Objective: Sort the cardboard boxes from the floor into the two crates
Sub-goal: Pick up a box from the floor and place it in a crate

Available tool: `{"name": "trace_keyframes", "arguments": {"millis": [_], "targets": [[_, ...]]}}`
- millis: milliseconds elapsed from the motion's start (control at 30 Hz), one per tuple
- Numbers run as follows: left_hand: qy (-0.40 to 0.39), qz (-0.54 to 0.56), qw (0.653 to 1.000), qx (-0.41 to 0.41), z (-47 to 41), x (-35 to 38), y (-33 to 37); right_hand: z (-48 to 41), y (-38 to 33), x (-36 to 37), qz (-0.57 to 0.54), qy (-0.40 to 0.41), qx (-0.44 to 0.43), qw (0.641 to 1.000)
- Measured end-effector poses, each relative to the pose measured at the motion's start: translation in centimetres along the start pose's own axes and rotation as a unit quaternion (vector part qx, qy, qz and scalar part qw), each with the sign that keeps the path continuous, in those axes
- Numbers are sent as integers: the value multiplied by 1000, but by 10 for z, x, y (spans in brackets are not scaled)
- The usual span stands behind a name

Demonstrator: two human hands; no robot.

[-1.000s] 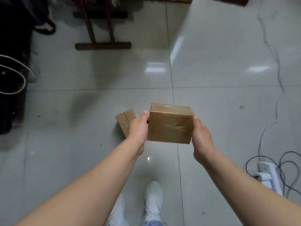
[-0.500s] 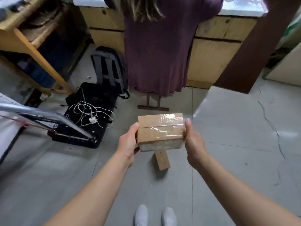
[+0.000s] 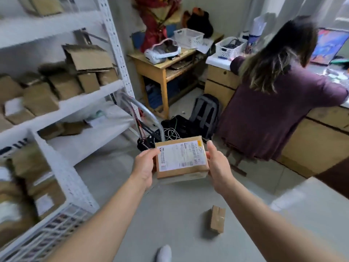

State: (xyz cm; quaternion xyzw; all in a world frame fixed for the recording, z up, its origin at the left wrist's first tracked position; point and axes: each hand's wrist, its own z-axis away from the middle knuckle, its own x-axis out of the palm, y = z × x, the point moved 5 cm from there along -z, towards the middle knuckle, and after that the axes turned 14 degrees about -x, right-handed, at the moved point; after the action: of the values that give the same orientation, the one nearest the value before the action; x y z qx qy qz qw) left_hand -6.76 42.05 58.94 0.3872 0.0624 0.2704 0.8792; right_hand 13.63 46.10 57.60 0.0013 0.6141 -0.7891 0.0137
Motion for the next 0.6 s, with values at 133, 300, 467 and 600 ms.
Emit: {"name": "trace_keyframes", "arguments": {"millis": [133, 300, 467, 600], "targets": [[50, 67, 996, 32, 32, -58, 10, 9, -21, 53, 33, -73, -39, 996], [134, 144, 979, 58, 68, -146, 15, 37, -31, 146, 40, -166, -51, 984], [199, 213, 953, 82, 90, -240, 14, 72, -27, 245, 25, -256, -53, 965], [230, 257, 935, 85, 98, -316, 13, 98, -26, 330, 32, -309, -65, 948]]}}
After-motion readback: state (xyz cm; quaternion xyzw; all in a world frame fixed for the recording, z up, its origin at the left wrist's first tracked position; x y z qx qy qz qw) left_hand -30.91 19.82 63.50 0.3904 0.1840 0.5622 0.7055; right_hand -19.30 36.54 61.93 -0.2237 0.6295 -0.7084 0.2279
